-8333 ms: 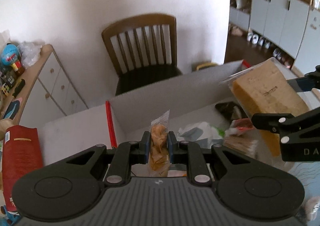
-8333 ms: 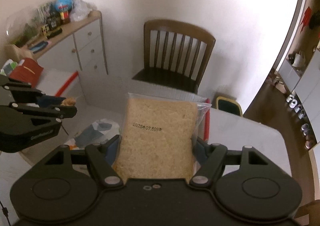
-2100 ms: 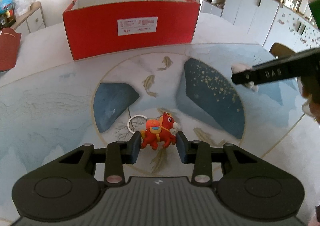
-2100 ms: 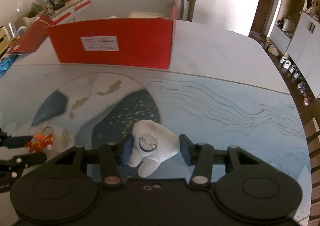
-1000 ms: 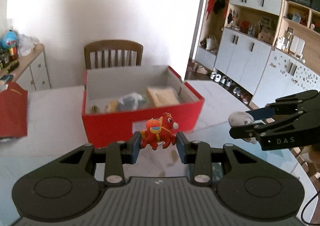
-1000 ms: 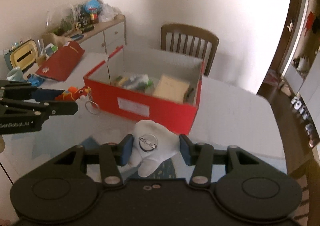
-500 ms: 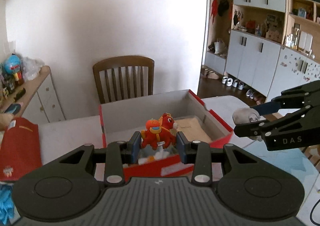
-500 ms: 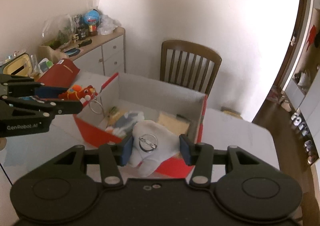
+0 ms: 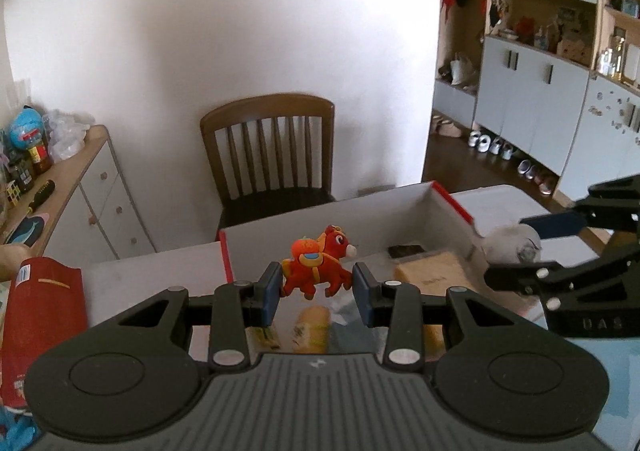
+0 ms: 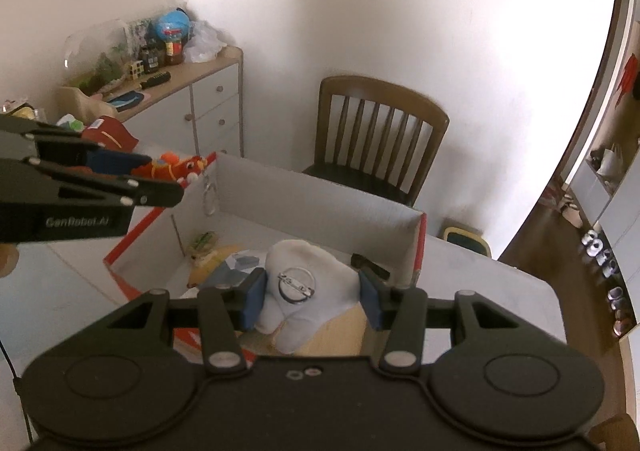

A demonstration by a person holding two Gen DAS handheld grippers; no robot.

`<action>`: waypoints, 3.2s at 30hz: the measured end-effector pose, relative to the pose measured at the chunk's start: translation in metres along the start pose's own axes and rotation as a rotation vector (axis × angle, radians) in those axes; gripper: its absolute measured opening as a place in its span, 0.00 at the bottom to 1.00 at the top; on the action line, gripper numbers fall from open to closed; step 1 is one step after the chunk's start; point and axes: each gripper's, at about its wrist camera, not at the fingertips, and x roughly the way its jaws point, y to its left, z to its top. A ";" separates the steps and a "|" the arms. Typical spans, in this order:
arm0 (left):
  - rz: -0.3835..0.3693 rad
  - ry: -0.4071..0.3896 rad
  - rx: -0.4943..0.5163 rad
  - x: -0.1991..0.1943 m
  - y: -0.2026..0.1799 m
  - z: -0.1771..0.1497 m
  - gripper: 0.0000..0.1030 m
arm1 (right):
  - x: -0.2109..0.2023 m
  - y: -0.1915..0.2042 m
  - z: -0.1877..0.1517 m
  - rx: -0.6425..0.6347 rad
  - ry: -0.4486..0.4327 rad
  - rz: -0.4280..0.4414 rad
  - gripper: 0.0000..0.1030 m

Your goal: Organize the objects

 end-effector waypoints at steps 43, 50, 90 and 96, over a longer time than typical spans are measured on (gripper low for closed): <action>0.013 0.281 0.074 0.138 0.002 -0.005 0.55 | 0.091 0.008 -0.017 0.020 0.140 0.045 0.65; 0.010 0.236 0.040 0.118 0.006 -0.002 0.61 | 0.075 0.008 -0.012 0.024 0.116 0.049 0.65; -0.075 0.022 -0.062 -0.078 -0.032 -0.047 0.65 | -0.069 0.016 -0.041 0.046 -0.084 0.085 0.75; -0.080 0.001 -0.078 -0.095 -0.037 -0.058 0.73 | -0.083 0.013 -0.054 0.077 -0.106 0.105 0.80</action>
